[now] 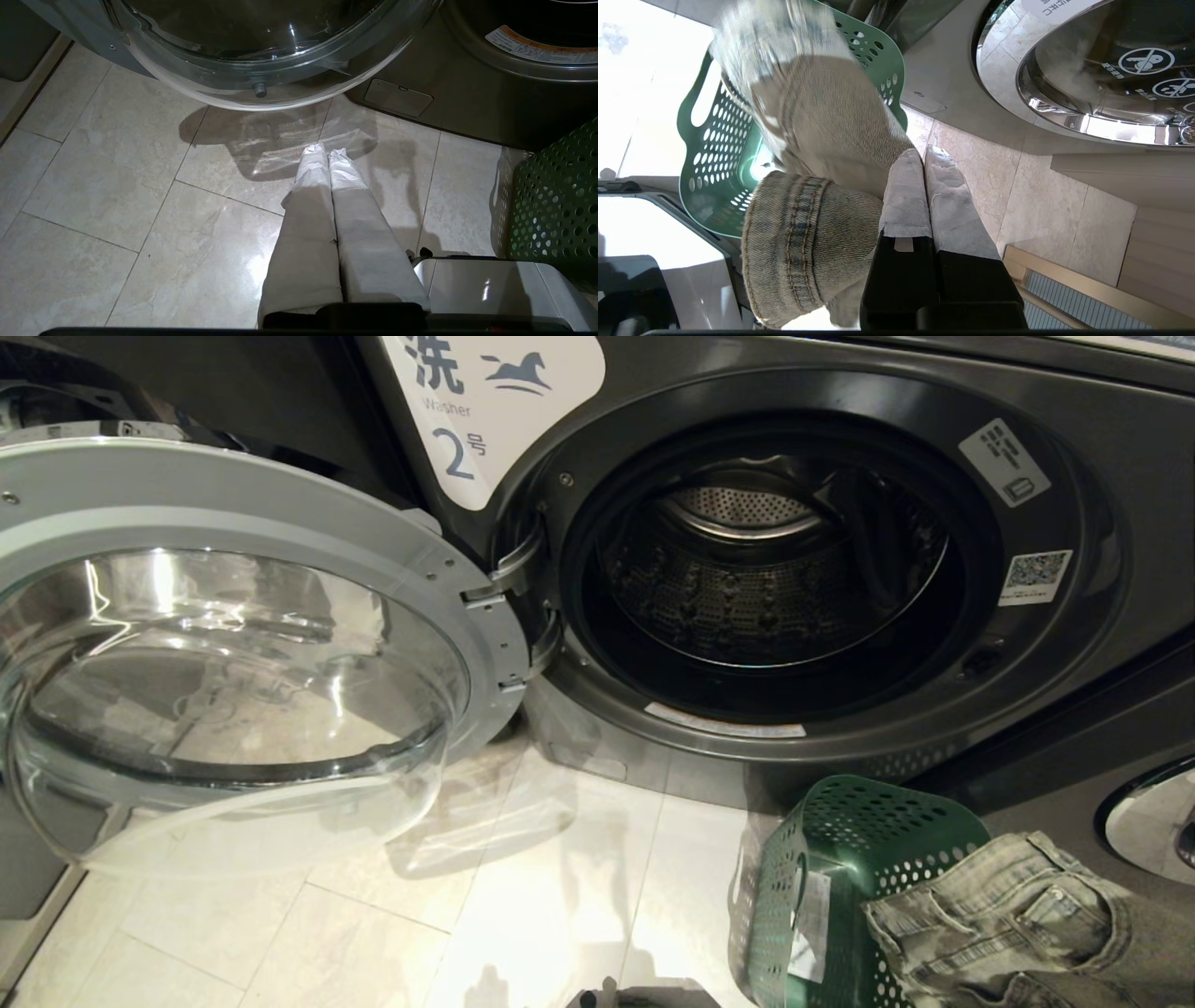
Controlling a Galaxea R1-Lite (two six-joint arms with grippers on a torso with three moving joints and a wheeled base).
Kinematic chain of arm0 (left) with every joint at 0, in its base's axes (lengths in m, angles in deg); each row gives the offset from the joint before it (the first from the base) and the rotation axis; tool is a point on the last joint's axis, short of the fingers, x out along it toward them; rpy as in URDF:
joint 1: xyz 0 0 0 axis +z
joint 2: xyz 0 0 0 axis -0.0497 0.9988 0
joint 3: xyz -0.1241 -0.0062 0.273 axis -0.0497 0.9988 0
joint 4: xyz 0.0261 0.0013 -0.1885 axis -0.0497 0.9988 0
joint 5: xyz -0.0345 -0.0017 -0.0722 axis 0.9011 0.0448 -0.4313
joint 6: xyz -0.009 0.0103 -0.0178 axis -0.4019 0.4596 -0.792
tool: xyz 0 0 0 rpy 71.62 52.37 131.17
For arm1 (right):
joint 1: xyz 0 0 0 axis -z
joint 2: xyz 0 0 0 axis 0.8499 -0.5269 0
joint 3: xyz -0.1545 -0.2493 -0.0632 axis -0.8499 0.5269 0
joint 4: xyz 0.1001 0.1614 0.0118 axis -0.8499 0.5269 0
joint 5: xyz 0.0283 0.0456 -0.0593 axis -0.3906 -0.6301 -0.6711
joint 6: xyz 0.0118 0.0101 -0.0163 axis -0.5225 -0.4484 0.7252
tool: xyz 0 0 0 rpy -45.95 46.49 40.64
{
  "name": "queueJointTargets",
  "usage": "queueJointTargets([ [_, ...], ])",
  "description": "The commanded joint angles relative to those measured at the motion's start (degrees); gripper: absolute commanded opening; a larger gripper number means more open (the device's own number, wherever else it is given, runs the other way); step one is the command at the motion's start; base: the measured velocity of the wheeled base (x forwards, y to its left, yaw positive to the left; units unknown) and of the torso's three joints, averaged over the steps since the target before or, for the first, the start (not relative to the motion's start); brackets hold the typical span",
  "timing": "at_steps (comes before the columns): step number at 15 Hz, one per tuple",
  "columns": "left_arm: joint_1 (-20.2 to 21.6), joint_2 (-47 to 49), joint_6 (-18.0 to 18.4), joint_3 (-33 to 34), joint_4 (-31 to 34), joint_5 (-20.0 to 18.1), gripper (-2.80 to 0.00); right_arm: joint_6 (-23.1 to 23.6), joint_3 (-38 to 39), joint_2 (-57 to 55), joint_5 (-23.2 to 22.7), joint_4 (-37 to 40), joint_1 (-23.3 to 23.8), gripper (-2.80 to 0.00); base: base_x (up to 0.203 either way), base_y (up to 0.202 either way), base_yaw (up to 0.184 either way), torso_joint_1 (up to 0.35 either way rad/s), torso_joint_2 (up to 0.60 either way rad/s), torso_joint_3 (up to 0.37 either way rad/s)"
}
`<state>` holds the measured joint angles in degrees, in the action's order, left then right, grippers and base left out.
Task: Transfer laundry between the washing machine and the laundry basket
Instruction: Pick a cloth and place it into the basket
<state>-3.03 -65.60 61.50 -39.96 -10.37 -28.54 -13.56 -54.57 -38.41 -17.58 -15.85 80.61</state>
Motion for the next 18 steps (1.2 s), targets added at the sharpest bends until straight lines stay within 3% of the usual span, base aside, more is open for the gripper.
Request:
queueJointTargets([
  [1, 0.0, 0.0, 0.0, 0.1, 0.0, 0.0, -2.8, -0.3, 0.4, -0.7, 0.0, 0.1, 0.0, -2.8, 0.0, 0.0, 0.0, 0.0, 0.0, 0.0],
  [8, 0.0, 0.0, 0.0, 0.1, 0.0, 0.0, -2.8, -9.1, -0.2, -14.7, -0.4, -0.2, -0.5, -2.8, 0.0, 0.0, 0.0, 0.0, 0.0, 0.0],
  [12, 0.0, 0.0, 0.0, 0.1, 0.0, 0.0, -2.8, -9.6, -1.0, -20.8, -6.1, -1.5, -1.6, -2.8, 0.0, 0.0, 0.0, 0.0, 0.0, 0.0],
  [18, 0.0, 0.0, 0.0, 0.1, 0.0, 0.0, -2.8, -9.7, 1.1, -31.1, -6.8, -17.7, -2.0, -2.8, 0.0, 0.0, 0.0, 0.0, 0.0, 0.0],
])
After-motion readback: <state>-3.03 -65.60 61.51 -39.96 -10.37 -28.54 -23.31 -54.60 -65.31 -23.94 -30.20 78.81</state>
